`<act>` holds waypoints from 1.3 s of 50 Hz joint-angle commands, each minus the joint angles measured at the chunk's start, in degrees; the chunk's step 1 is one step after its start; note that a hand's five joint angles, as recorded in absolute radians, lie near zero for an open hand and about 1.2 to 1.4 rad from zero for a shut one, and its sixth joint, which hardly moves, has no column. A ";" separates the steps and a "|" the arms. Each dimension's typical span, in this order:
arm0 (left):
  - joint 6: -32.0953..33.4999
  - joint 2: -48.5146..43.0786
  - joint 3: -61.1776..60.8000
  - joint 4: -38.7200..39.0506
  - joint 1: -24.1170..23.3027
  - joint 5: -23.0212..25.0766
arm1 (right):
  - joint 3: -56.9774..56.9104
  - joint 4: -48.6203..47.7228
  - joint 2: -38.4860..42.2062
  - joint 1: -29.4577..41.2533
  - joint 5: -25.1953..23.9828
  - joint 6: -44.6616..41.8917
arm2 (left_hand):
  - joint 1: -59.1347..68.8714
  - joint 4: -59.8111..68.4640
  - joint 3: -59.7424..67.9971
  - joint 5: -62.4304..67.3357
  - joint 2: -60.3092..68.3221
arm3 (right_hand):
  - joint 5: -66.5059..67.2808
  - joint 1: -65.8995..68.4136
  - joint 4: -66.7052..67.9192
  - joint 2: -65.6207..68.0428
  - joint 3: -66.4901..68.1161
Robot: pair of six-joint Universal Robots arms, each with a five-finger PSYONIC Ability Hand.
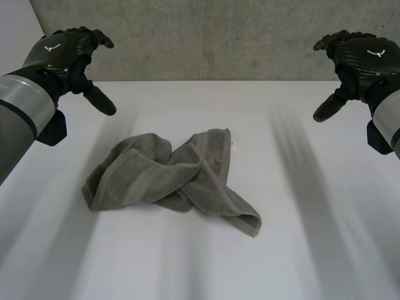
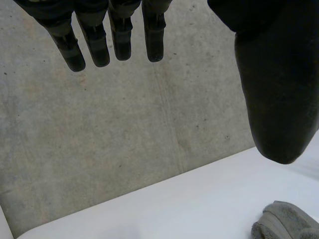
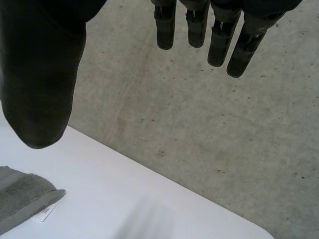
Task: Fold the towel.
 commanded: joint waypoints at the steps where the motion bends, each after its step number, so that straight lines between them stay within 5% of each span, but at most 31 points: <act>1: 0.79 -4.44 0.17 1.25 -0.03 1.08 | 0.22 2.29 0.16 0.25 -2.96 -0.86 | -3.97 -3.36 -2.97 -2.25 -3.56 | -3.56 -3.99 -4.37 -4.59 -2.49; 10: 5.80 -14.73 1.49 1.78 0.23 7.77 | 0.49 12.39 5.51 0.95 -11.85 -6.57 | -2.46 -3.36 -2.97 -0.74 -2.05 | -3.56 -3.99 -4.37 -4.59 -2.49; 20: 18.45 -26.59 5.17 -5.24 -0.12 8.48 | 3.74 15.04 12.21 3.94 -12.29 -9.30 | -2.29 -3.36 -2.97 -0.57 -1.88 | -3.56 -3.99 -4.37 -4.59 -2.49; 29: 19.33 -28.88 5.70 -6.48 -0.12 8.39 | 5.32 9.70 21.95 7.71 -12.99 -1.68 | 0.23 -3.36 -2.97 1.95 0.64 | -3.56 -3.99 -4.37 -4.59 -2.49; 35: 19.33 -29.15 5.70 -7.45 -0.03 8.30 | 5.50 6.08 25.13 9.21 -12.99 2.83 | 13.52 -3.36 -2.97 15.24 13.93 | -2.97 -3.41 -4.37 -4.00 -2.49; 37: 19.33 -29.15 5.70 -7.89 -0.03 8.21 | 5.67 4.06 25.48 9.56 -12.99 3.79 | 17.90 -3.36 -2.97 19.61 18.30 | 0.73 0.29 -4.37 -0.30 -2.49; 40: 19.24 -28.88 5.70 -8.33 -0.03 8.21 | 6.64 0.37 25.65 9.48 -13.08 5.29 | 43.22 -3.36 -2.97 44.94 43.63 | 18.05 17.62 -4.37 17.02 -2.49; 43: 19.24 -28.71 5.70 -8.33 -0.03 8.12 | 7.69 -3.06 25.83 9.39 -13.35 7.48 | 49.18 -3.36 -2.97 50.90 49.59 | 31.85 31.41 -4.37 30.82 -2.49; 47: 19.16 -28.18 5.70 -8.68 -0.20 8.04 | 8.92 -6.39 25.39 9.48 -14.48 9.33 | 65.10 -3.36 -2.97 66.82 65.51 | 66.32 65.89 -4.37 65.29 -2.49; 60: 19.16 -19.13 4.82 -10.88 0.15 7.86 | 7.34 -0.87 18.45 4.38 -24.51 6.96 | 65.14 -3.36 -2.97 66.86 65.55 | 66.44 66.01 -4.37 65.41 -2.49; 65: 18.90 -18.94 14.37 -7.29 2.34 7.69 | -8.86 4.93 20.37 4.20 -25.83 0.02 | 65.14 -3.36 -2.97 66.86 65.55 | 66.44 66.01 -4.37 65.41 -2.49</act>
